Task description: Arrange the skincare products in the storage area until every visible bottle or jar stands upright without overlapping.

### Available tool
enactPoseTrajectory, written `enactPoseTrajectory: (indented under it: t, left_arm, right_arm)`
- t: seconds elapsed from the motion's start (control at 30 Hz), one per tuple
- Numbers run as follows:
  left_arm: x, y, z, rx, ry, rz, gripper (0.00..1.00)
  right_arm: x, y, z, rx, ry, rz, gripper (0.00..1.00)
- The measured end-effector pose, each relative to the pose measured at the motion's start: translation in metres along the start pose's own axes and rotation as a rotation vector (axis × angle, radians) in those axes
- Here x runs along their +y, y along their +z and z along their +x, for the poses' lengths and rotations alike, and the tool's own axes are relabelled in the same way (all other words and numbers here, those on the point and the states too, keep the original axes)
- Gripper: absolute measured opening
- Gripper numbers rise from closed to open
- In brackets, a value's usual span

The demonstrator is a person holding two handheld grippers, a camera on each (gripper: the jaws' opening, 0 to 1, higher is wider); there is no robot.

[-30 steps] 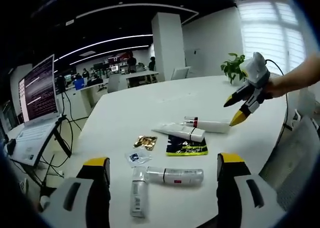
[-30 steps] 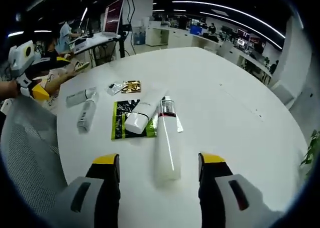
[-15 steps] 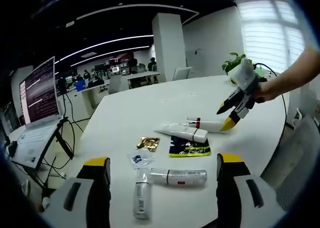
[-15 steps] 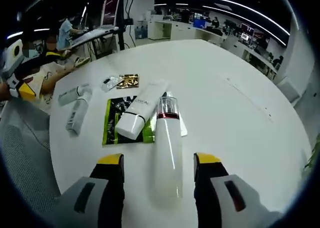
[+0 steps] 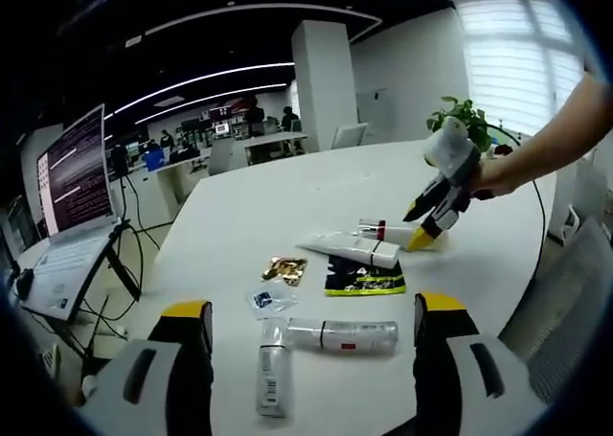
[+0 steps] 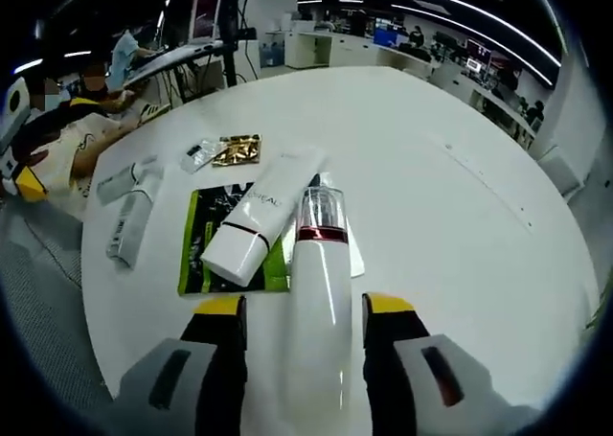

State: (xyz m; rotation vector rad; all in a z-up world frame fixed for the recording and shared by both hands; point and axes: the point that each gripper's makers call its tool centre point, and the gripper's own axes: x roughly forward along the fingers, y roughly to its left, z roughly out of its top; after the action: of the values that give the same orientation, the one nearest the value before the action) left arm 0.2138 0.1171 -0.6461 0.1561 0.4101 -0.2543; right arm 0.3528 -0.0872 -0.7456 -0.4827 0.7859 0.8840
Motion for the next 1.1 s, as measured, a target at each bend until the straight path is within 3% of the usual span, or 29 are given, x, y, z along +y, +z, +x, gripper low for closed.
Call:
enactPoseTrajectory:
  t: [0.23, 0.9, 1.1]
  left_arm:
    - [0.002, 0.000, 0.000, 0.007, 0.011, 0.001, 0.82]
    - [0.004, -0.005, 0.000, 0.034, 0.028, 0.010, 0.80]
    - [0.004, -0.006, 0.000, 0.038, 0.028, 0.015, 0.80]
  right_arm:
    - [-0.001, -0.002, 0.013, 0.027, -0.008, 0.016, 0.42]
    - [-0.010, -0.005, 0.022, 0.067, -0.040, -0.015, 0.32]
    - [-0.010, -0.007, 0.021, 0.047, -0.052, -0.029, 0.31]
